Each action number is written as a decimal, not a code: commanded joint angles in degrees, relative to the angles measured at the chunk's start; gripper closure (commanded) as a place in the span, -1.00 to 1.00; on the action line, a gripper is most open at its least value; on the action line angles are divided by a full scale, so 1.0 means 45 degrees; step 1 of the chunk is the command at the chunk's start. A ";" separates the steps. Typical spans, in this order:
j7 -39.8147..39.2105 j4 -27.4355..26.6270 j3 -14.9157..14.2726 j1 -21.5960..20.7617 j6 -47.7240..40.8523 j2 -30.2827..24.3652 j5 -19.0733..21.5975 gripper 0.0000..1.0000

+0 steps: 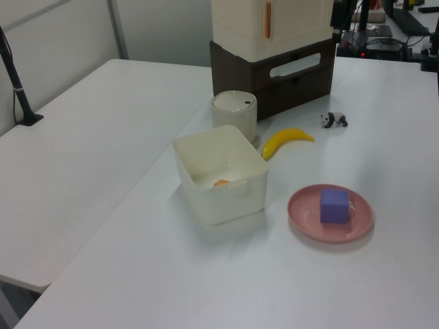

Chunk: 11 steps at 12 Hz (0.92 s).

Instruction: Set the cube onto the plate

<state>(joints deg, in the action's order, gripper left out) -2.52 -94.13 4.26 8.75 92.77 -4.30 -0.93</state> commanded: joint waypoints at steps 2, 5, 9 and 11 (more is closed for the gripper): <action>-0.0652 -0.0117 -0.0146 -0.0069 -0.0070 -0.0197 0.0303 -1.00; -0.0476 -0.0117 -0.0126 -0.0147 -0.0050 -0.0178 0.0303 -1.00; 0.0968 -0.0097 -0.0243 -0.0888 -0.0030 0.0095 0.0148 -1.00; 0.0989 -0.0097 -0.0380 -0.1026 -0.0011 0.0096 0.0147 -1.00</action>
<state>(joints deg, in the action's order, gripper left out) 0.66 -94.18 4.22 5.79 92.77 -3.59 -0.85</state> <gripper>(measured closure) 0.000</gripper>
